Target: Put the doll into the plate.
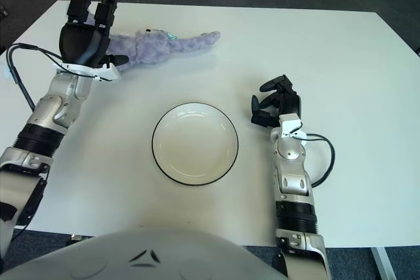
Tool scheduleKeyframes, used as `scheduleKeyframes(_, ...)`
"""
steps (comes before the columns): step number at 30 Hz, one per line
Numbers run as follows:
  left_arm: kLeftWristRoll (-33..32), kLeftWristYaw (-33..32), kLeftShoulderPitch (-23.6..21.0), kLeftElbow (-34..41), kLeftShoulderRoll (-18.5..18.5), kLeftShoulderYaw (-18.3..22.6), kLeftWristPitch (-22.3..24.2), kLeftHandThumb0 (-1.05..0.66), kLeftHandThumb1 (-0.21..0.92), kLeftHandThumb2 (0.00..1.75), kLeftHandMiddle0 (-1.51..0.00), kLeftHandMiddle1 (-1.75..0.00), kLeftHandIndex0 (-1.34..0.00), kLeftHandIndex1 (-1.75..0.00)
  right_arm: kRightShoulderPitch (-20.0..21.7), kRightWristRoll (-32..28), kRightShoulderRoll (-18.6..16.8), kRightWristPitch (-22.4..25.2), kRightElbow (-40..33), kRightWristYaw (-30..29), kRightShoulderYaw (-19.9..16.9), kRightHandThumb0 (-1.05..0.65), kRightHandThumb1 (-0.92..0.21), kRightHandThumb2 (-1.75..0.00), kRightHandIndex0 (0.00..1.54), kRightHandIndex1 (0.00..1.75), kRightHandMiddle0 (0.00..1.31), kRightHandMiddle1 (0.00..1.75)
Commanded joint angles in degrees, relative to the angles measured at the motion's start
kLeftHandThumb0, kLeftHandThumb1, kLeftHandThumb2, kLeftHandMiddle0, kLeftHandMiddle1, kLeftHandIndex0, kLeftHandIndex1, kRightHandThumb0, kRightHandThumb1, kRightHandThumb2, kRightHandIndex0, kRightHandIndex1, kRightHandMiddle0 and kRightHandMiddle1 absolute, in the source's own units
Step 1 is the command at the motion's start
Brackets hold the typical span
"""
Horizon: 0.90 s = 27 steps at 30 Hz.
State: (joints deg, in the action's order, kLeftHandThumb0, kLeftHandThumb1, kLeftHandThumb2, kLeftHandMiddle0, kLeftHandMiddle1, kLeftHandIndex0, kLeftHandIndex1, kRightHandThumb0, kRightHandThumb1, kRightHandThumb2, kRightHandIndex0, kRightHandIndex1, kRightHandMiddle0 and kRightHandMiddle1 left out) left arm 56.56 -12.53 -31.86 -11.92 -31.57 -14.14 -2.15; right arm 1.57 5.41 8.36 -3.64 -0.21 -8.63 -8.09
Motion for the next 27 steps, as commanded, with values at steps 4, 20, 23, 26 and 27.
scheduleKeyframes(4, 0.0, 11.5, -2.2, 4.5, -3.4, -1.1, 0.6, -0.68, 0.39, 0.84, -0.01, -0.15, 0.0, -0.26, -1.6, 0.6, 0.2, -0.7, 2.9, 0.7, 0.4, -0.01, -0.32, -1.29, 0.62, 1.65, 0.41, 1.75)
scheduleKeyframes(20, -13.5, 33.6, -12.3, -0.4, -7.4, -1.5, -10.3, -0.74, 0.38, 0.86, -0.09, -0.16, 0.0, -0.23, -1.1, 0.3, 0.4, -0.9, 3.9, 1.0, 0.4, -0.01, -0.3, -1.33, 0.63, 1.68, 0.42, 1.75)
scheduleKeyframes(23, -15.6, 33.3, -18.0, -11.7, -5.8, -3.0, -15.5, -0.73, 0.38, 0.85, -0.11, -0.17, 0.0, -0.19, -1.2, 0.3, 0.0, -0.3, 3.3, 0.8, 0.5, -0.01, -0.32, -1.31, 0.62, 1.67, 0.41, 1.75)
scheduleKeyframes(26, -18.4, 37.0, -21.5, -18.5, -5.0, -3.7, -17.8, -0.72, 0.36, 0.85, -0.14, -0.19, 0.0, -0.19, -1.2, 0.4, -0.3, 0.1, 2.9, 0.5, 0.5, -0.01, -0.33, -1.29, 0.6, 1.67, 0.41, 1.75)
scheduleKeyframes(27, -19.2, 37.9, -22.0, -19.4, -4.9, -3.8, -18.2, -0.72, 0.36, 0.85, -0.15, -0.19, 0.0, -0.19, -1.2, 0.3, -0.4, 0.2, 2.8, 0.4, 0.6, -0.01, -0.33, -1.28, 0.6, 1.67, 0.41, 1.75)
